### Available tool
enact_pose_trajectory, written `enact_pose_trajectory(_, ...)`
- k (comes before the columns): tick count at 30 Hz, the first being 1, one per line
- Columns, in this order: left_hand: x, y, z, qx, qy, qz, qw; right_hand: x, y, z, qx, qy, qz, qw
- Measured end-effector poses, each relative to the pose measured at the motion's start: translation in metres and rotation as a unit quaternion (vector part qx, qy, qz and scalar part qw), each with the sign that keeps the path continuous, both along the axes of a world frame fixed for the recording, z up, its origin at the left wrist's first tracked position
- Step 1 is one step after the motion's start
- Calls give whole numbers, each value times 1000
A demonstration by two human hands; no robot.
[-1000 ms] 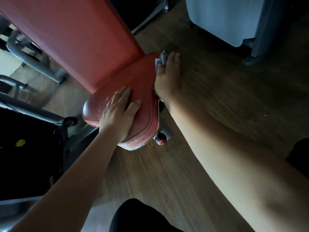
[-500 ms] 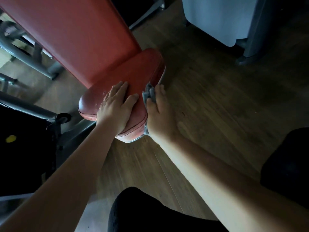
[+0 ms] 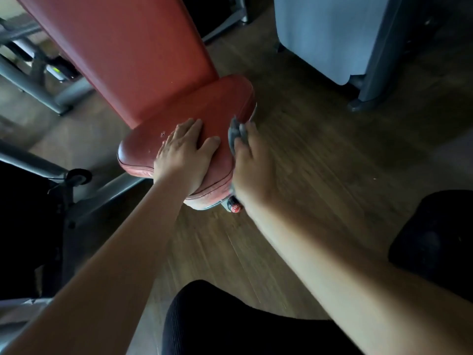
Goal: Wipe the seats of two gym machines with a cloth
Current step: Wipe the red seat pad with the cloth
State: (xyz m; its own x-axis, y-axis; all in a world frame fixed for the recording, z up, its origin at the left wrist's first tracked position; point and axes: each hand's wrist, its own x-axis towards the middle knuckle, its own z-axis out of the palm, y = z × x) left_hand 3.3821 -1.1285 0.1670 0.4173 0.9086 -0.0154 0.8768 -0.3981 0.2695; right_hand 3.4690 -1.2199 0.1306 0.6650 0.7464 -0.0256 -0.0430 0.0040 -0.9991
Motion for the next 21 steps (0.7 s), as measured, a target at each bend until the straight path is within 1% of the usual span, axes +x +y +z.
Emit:
enact_pose_trajectory(1, -1, 0, 0, 2, 2, -2, 1000, -21, -15, -1, 20, 0, -10, 1000)
enact_pose_trajectory(3, -1, 1, -1, 2, 1, -4, 1000, -46, -35, 1, 35, 33, -29, 998)
enact_pose_trajectory(7, -2, 0, -2, 6, -11, -4, 1000, -16, 0, -7, 12, 75, -111, 991)
enact_pose_trajectory(9, -4, 0, -3, 5, -18, -7, 1000, -23, 2, -4, -3, 66, -136, 988)
enact_pose_trajectory(12, -4, 0, -3, 5, -26, -10, 1000, -56, -20, 0, 34, 27, -120, 992)
enact_pose_trajectory(13, -4, 0, -3, 4, -27, -11, 1000, -56, -20, 0, 43, 20, -128, 991)
enact_pose_trajectory(14, -4, -1, -2, 6, -27, -13, 1000, -49, -14, -3, 43, 23, -141, 989)
enact_pose_trajectory(16, -4, -1, -2, 9, -28, -17, 999, -27, 2, -7, 12, 58, -177, 982)
enact_pose_trajectory(17, -4, -1, -2, 7, -30, -18, 999, -24, 4, -6, -2, 55, -183, 982)
enact_pose_trajectory(19, -5, -1, -2, 7, -31, -22, 999, -37, -7, -8, 2, 17, -157, 987)
enact_pose_trajectory(21, -4, 0, -2, 6, -31, -25, 999, -51, -19, -9, 32, -6, -106, 994)
